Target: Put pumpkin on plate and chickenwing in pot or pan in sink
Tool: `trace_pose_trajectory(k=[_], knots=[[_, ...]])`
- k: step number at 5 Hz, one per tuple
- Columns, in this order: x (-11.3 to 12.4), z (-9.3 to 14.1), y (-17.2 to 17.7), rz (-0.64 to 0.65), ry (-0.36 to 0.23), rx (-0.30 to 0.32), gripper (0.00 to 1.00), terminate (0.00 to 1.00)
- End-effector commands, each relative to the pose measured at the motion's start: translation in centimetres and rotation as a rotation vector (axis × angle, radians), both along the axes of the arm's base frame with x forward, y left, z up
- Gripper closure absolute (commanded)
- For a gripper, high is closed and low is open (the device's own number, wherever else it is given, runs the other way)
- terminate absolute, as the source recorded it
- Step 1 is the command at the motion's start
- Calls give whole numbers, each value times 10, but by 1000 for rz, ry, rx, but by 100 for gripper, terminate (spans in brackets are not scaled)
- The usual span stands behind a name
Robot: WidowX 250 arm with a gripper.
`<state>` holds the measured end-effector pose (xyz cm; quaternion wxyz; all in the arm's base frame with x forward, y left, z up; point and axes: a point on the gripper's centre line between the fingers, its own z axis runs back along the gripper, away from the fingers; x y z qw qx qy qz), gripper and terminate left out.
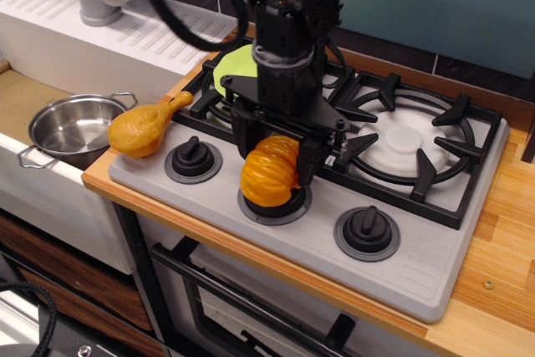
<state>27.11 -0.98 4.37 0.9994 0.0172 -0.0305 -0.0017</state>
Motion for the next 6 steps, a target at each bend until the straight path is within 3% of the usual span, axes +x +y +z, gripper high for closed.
trace_pose_trajectory(k=[1, 4, 6], knots=[[11, 23, -3, -3, -25, 3, 100, 0], [26, 75, 20, -69, -13, 61, 100, 0], [68, 77, 52, -151, -63, 51, 100, 0]])
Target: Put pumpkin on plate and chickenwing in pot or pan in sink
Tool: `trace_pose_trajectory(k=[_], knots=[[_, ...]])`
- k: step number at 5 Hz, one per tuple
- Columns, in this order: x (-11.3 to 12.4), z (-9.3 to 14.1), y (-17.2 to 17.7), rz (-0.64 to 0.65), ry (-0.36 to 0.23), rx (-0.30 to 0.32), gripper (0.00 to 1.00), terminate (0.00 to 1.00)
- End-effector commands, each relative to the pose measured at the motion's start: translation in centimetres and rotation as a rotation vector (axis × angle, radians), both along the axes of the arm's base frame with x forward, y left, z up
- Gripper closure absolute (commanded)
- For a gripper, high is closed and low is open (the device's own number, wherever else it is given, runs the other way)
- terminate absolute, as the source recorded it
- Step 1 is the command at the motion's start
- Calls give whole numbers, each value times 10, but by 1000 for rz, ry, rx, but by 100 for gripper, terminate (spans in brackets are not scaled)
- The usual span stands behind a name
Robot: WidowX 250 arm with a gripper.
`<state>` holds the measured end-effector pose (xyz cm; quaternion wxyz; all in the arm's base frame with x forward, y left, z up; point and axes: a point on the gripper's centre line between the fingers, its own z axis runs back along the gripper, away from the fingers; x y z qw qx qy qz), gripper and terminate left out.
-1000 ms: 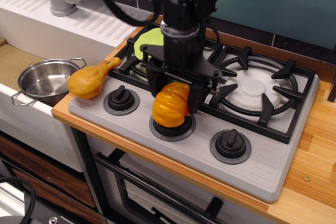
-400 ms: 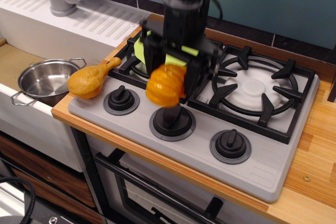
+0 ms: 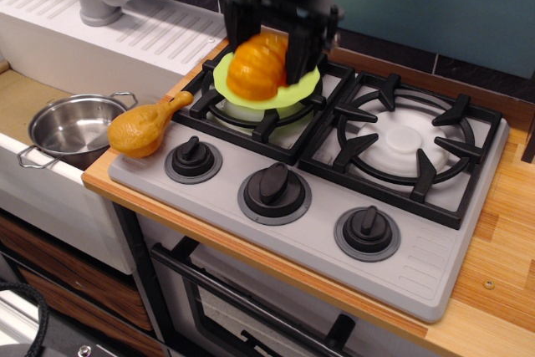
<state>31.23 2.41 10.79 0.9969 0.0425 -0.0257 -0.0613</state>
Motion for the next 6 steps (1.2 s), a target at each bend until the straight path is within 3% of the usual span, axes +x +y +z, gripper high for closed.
trace_pose_trajectory(k=[1, 4, 5, 6], knots=[[46, 6, 30, -60, -85, -21, 100, 0], [67, -17, 40, -72, -106, -64, 100, 0], [65, -27, 34, -61, -109, -72, 0, 0], [62, -30, 27, -40, -111, -62, 0, 0]])
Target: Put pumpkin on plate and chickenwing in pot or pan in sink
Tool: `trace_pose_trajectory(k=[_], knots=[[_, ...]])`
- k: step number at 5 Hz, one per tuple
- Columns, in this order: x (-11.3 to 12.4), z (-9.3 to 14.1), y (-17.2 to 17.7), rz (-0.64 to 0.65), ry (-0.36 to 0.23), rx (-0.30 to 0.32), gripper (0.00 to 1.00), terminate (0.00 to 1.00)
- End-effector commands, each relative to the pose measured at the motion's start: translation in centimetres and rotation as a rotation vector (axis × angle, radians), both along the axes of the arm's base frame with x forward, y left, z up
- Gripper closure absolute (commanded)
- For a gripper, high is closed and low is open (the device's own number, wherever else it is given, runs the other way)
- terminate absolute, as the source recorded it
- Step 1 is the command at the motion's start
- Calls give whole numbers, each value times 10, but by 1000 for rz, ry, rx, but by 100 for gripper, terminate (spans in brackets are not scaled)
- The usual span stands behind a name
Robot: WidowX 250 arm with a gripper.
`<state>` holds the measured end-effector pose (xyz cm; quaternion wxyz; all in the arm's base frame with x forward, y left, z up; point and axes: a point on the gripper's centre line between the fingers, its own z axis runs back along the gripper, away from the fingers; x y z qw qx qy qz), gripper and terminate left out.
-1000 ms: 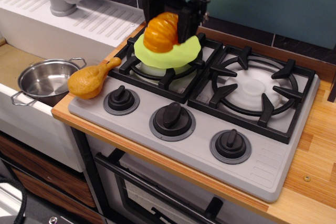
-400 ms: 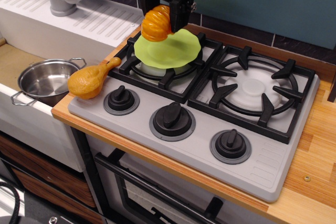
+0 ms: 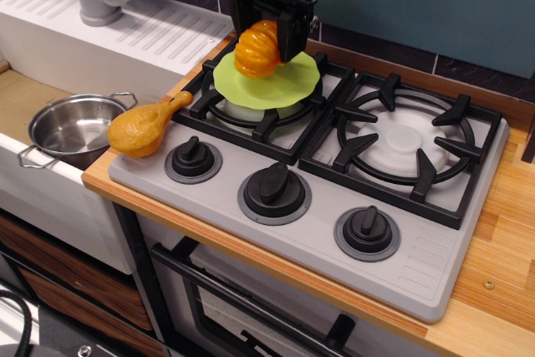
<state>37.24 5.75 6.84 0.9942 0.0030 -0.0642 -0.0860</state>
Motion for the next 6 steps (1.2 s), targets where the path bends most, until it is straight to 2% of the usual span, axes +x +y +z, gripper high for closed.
trace_pose_trajectory(k=[1, 4, 6], knots=[[-5, 14, -13, 33, -27, 25, 0, 0], [-30, 67, -23, 61, 72, 54, 0, 0], [-40, 86, -26, 21, 94, 91, 0, 0]])
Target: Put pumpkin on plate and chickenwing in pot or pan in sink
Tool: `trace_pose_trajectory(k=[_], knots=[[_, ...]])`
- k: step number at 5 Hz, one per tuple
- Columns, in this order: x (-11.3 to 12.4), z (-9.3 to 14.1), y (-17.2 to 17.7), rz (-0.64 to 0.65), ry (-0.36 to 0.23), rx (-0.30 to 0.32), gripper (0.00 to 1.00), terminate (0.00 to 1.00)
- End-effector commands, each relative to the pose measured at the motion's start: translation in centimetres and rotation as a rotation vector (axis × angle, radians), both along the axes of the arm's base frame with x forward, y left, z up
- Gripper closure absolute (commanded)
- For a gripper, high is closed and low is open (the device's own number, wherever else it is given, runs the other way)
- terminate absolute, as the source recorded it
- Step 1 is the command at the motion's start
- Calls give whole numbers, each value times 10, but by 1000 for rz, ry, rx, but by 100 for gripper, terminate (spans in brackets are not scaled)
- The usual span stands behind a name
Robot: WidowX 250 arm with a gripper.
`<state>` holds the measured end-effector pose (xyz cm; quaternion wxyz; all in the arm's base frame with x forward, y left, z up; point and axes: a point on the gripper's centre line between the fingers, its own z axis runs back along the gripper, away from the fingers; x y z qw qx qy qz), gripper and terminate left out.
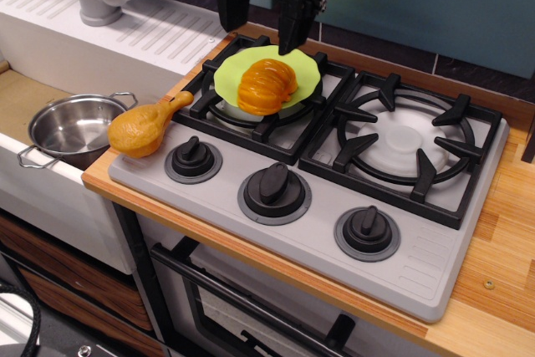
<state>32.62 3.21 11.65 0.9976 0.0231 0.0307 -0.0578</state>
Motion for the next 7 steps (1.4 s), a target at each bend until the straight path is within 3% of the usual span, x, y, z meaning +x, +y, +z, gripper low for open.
trace_pose_trajectory(k=[1, 3, 4, 5, 6, 7], knots=[[6, 38, -1, -45, -90, 37, 0, 0], [6, 38, -1, -45, -90, 37, 0, 0], [-10, 45, 24, -20, -122, 12, 0, 0], [-21, 57, 41, -32, -166, 67, 0, 0], [-27, 58, 52, -38, -237, 82, 0, 0], [-26, 56, 61, -41, -265, 67, 0, 0]])
